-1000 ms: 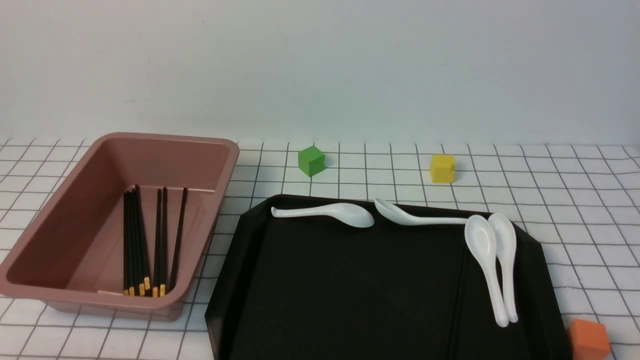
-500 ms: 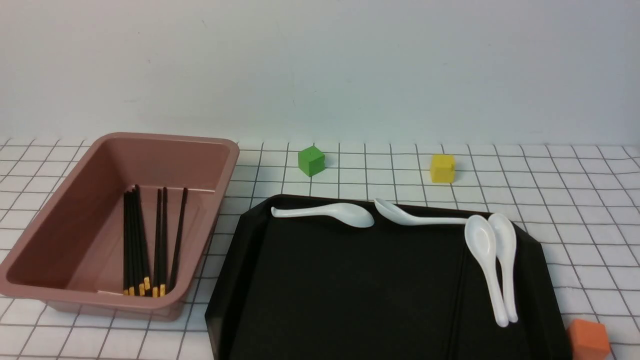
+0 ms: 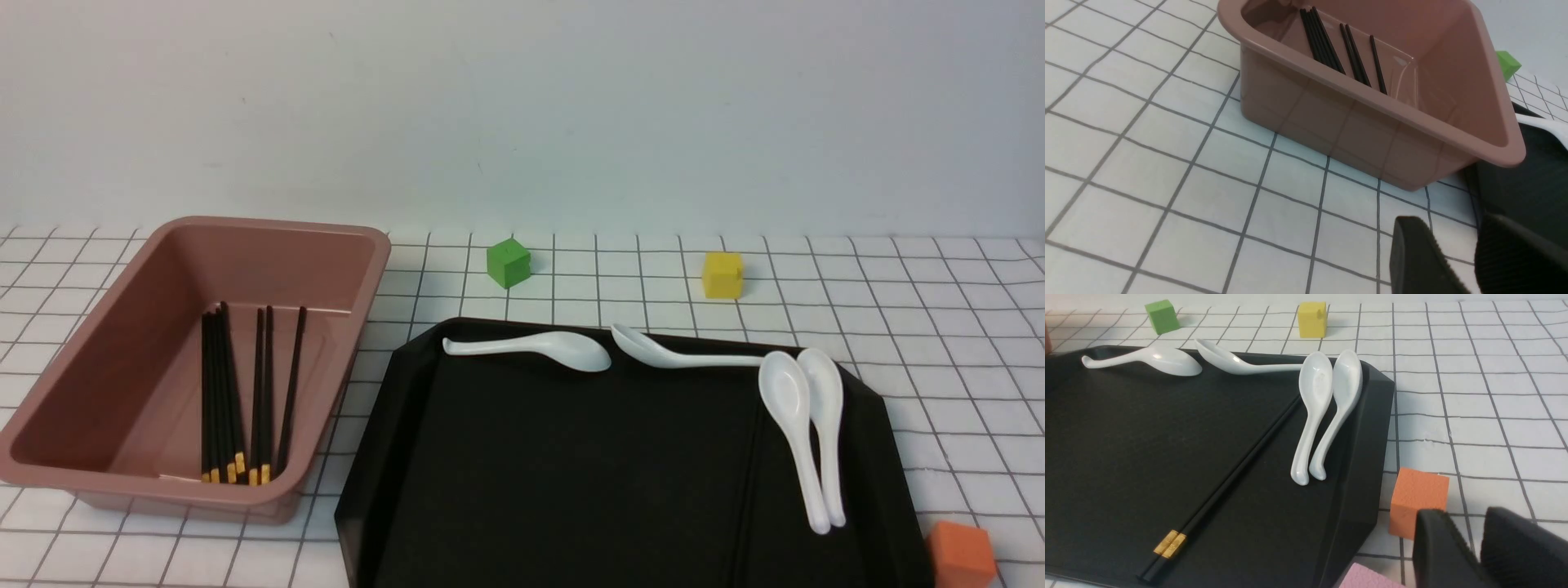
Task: On white black tablecloth take chopsticks from black tray and put them in box.
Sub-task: 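Move the gripper over the chopsticks on the black tray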
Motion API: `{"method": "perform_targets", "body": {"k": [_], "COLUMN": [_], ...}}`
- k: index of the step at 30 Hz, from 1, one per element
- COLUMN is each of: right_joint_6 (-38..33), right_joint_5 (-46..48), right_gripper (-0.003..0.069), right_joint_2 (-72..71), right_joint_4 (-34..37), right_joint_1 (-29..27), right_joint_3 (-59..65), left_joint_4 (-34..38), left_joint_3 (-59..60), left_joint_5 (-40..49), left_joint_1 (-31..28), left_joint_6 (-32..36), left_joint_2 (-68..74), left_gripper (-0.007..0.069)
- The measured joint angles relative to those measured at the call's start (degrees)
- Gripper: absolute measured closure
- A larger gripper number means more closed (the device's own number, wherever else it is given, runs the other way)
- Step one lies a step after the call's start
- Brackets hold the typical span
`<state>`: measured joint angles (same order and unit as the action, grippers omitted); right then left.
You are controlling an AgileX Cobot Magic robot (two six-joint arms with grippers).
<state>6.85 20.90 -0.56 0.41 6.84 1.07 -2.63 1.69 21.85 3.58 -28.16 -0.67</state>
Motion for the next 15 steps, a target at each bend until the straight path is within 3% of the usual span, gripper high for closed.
{"method": "perform_targets", "body": {"k": [15], "right_joint_6": [0.0], "right_joint_5": [0.0], "right_gripper": [0.0456], "right_joint_2": [0.0], "right_joint_4": [0.0], "right_joint_1": [0.0], "right_joint_3": [0.0], "left_joint_4": [0.0], "left_joint_3": [0.0], "left_joint_5": [0.0], "left_joint_1": [0.0], "left_joint_6": [0.0], "left_joint_2": [0.0], "left_gripper": [0.0386]}}
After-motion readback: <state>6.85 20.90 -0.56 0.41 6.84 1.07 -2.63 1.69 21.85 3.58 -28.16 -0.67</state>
